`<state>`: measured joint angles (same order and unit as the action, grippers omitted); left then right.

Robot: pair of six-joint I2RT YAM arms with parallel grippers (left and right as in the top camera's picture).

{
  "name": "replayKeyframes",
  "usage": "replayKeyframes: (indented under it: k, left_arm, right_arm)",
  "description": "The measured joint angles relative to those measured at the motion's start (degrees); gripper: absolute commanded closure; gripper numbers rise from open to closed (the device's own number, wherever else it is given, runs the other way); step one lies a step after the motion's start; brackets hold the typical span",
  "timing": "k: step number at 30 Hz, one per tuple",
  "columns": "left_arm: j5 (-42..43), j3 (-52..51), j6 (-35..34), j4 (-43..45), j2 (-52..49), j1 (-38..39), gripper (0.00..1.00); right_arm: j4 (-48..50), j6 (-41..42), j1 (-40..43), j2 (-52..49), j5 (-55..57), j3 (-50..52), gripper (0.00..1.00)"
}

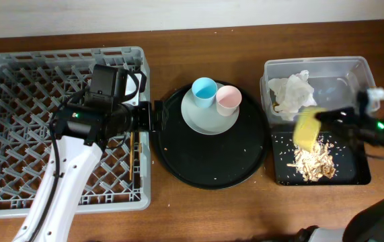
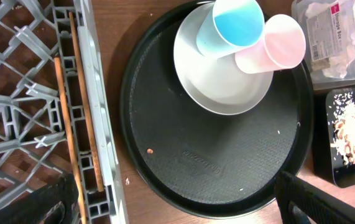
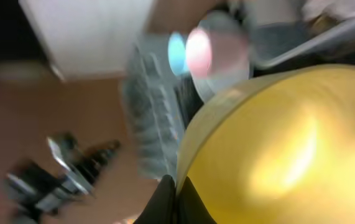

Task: Sort waste into correct bins and load items into the dishwasher rack
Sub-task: 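Lift the yellow bowl and tip the food scraps onto the black tray, then set the empty yellow bowl back on the round tray, release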

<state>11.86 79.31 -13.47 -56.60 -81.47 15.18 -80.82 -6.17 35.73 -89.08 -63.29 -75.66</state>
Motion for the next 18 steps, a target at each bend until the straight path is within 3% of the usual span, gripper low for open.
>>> replayKeyframes:
  k: [7,13,18]
  left_arm:
    - [0.0,0.0,0.0,-0.09,0.0,0.0,0.01]
    - [0.04,0.02,0.0,-0.02,0.0,0.0,0.01]
    - [0.02,0.02,0.0,-0.02,0.0,0.0,0.01]
  right_arm:
    - [4.87,3.45,-29.97,0.96,16.41,-1.92,0.96]
    - [14.97,14.62,-58.73,-0.61,35.12,-1.9,0.96]
    - [18.49,24.06,-72.24,-2.73,48.74,-1.9,0.96]
